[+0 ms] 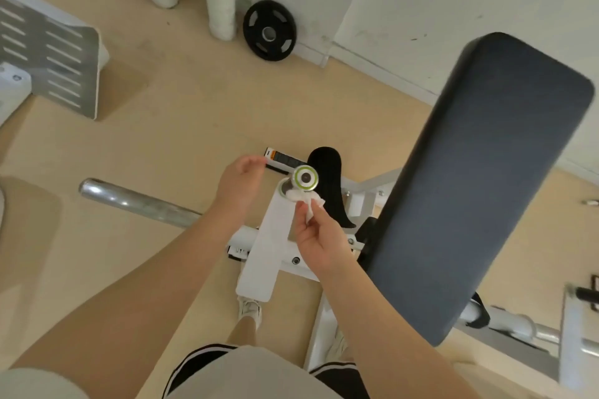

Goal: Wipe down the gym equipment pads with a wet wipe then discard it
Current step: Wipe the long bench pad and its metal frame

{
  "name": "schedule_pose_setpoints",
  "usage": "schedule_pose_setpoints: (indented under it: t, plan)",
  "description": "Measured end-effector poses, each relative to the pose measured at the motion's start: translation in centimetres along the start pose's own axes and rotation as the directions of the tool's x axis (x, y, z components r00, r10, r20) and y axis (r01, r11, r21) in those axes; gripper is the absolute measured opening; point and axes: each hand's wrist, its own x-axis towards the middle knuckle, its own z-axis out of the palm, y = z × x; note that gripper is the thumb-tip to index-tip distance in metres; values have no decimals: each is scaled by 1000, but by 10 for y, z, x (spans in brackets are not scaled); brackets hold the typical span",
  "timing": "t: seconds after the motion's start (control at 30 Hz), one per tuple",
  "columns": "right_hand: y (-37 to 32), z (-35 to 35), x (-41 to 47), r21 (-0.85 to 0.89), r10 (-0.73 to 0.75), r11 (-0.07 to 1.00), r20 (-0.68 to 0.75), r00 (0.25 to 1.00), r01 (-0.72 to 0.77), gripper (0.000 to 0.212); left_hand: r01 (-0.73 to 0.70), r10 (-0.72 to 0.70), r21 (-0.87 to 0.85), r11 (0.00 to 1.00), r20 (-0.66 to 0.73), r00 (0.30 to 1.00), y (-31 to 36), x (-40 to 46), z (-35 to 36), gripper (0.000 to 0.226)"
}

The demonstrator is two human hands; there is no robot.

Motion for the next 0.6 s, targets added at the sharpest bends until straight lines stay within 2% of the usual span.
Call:
schedule_pose_setpoints:
  t: [0.07, 0.13, 0.2, 0.27, 0.37, 0.47, 0.53, 0.6]
  plan:
    - [-10, -7, -20, -94, -68, 993, 86, 994, 76, 14, -129, 135, 109, 986, -55, 989, 18, -6, 3, 20]
    - [-24, -17, -39, -265, -123, 950, 160, 980, 162, 15, -287, 301, 209, 935, -36, 953, 35, -19, 12, 24]
    - [-42, -29, -54, -402, -173, 886, 175, 969, 230, 16, -419, 422, 246, 874, 41, 906, 52, -40, 29, 26]
    - [-61, -45, -69, -407, -239, 868, 164, 957, 287, 20, -486, 457, 233, 842, 169, 873, 64, -63, 53, 26]
    - [-91, -75, -95, -358, -362, 847, 150, 920, 392, 24, -483, 366, 218, 848, 419, 831, 68, -97, 95, 23]
    - [-122, -113, -119, -306, -452, 822, 165, 877, 481, 25, -425, 123, 288, 858, 688, 715, 61, -135, 142, 15]
    - [-143, -140, -134, -353, -537, 765, 112, 836, 539, 22, -343, -56, 343, 875, 774, 631, 57, -161, 170, 16]
    - [-163, -165, -149, -430, -623, 696, 36, 781, 575, 22, -307, -145, 380, 872, 801, 580, 52, -183, 200, 19]
